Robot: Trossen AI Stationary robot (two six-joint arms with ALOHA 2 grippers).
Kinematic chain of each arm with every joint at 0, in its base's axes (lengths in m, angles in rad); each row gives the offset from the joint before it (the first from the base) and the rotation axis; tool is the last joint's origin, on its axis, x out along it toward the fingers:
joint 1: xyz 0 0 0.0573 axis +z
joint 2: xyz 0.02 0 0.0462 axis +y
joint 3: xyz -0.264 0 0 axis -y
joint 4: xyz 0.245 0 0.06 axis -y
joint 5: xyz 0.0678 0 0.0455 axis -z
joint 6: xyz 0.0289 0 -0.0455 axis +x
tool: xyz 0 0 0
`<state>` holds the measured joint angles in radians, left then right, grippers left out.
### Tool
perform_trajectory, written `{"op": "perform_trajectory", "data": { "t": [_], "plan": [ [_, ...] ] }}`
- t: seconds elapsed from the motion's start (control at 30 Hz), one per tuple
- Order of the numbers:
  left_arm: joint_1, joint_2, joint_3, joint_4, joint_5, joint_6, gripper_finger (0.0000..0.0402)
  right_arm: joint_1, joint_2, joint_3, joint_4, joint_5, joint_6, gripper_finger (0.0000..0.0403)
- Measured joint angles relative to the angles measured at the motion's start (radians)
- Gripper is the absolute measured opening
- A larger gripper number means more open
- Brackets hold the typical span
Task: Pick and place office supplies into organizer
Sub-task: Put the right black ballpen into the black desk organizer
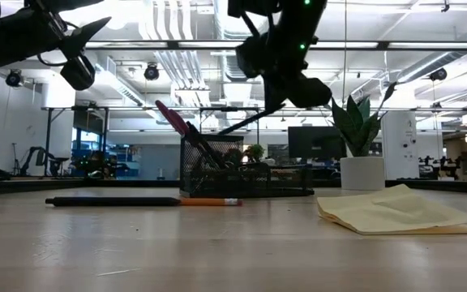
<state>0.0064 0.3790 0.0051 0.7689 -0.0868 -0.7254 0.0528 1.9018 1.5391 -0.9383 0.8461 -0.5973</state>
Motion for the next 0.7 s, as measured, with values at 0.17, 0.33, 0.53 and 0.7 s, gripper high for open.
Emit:
{"op": "perform_trajectory", "data": {
  "t": [0.17,0.33,0.53,0.7],
  "plan": [
    [0.0,0.0,0.0,0.0,0.0,0.0,0.0099,-0.015,0.0,0.005,0.075,0.01,-0.246,0.0011],
    [0.0,0.0,0.0,0.0,0.0,0.0,0.0099,-0.019,0.012,0.007,0.123,-0.024,-0.419,0.0011],
    [0.0,-0.002,0.0,0.01,-0.025,0.0,0.0099,-0.035,0.092,0.029,0.125,0.007,-0.432,0.0011],
    [0.0,-0.004,0.0,0.01,-0.027,0.0,0.0099,-0.033,0.144,0.09,0.135,0.017,-0.432,0.0011]
  ]
}}
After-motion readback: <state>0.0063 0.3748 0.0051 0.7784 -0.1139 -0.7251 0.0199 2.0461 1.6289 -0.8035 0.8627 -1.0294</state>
